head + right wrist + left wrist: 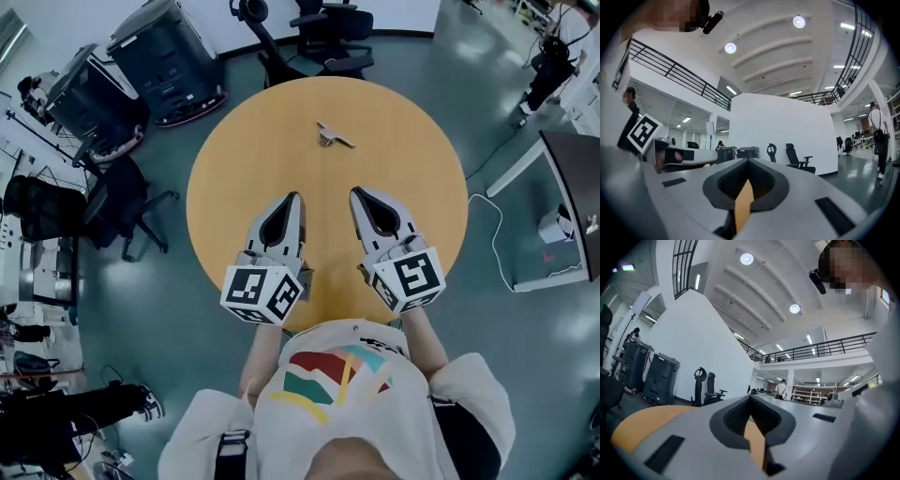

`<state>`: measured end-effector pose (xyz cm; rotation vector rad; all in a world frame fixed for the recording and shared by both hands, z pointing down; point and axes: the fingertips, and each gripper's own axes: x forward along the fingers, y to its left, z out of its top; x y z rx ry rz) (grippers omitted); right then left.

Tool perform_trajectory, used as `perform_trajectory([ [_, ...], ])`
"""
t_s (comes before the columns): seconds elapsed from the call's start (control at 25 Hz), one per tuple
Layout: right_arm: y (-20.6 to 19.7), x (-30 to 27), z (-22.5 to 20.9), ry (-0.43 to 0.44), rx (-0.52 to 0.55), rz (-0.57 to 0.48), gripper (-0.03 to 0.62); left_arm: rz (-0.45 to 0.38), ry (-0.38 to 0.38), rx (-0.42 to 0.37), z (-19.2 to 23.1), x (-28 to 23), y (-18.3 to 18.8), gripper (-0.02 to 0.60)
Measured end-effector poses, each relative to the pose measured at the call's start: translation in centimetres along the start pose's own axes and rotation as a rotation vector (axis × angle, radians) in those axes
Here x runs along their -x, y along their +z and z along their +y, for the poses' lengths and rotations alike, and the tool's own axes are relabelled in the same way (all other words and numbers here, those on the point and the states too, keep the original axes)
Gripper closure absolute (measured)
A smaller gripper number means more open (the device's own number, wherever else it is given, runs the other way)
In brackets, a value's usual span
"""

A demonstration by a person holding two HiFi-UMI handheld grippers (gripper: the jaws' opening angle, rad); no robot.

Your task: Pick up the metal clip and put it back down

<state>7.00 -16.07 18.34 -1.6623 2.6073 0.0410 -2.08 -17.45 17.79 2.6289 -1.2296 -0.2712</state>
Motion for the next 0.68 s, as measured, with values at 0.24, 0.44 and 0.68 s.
perform_trajectory([
  [0.24, -1.0, 0.2, 1.8, 0.02, 0.016, -0.003, 0.582, -0.013, -0.004, -0.016, 0.4, 1.3, -0.2, 0.538],
  [0.44, 0.0, 0.1, 1.6, 0.039, 0.03, -0.008, 0.582, -0.017, 0.003, -0.013, 0.1, 0.7, 0.3, 0.538],
  [0.68, 0.6, 0.7, 0.9, 0.021, 0.036, -0.001, 0.582, -0.01, -0.022, -0.01, -1.0, -0.1, 0.7, 0.538],
])
